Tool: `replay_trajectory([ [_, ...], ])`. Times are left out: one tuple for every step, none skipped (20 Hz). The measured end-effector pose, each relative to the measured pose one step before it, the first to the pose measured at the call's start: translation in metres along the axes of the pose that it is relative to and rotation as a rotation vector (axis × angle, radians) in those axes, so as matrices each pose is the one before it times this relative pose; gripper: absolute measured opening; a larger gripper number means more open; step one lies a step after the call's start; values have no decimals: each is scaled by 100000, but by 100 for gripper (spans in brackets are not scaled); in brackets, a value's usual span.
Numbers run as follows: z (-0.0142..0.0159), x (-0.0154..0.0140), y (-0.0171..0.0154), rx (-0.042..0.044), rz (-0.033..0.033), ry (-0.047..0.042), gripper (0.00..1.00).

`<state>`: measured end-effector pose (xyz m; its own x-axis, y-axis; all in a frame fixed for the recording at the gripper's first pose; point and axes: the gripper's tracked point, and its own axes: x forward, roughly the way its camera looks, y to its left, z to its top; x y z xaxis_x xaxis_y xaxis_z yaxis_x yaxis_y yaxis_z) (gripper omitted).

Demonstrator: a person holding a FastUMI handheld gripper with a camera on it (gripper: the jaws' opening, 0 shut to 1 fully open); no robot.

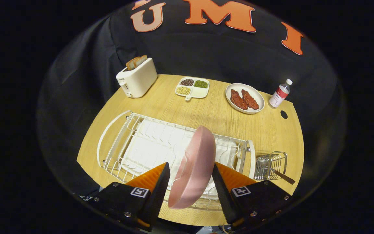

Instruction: Take the plate from the dish rack, then take the spoon from the basket and place it into the plate.

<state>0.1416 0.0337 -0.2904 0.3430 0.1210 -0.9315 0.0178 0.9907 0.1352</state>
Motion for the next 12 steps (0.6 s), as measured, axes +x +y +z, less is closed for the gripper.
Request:
replay_trajectory([
  [-324, 649, -111, -516, -1609, 1045, 77],
  [-254, 804, 144, -515, -762, 1419, 75],
  [-476, 702, 131, -182, -418, 1962, 74],
  [-357, 583, 121, 490, -122, 1787, 71],
  [-388, 534, 40, 532, -30, 1525, 70],
  [-184, 553, 83, 646, -68, 1402, 67],
  [-169, 386, -33, 375, -365, 941, 65],
  [-90, 292, -160, 47, -1039, 624, 61],
  [-86, 276, -178, -159, -1526, 90, 59],
  [90, 40, -290, -274, -1587, -78, 56],
  [21, -75, -108, 719, -703, -246, 54],
  [190, -146, -264, 1019, -1475, -568, 52],
])
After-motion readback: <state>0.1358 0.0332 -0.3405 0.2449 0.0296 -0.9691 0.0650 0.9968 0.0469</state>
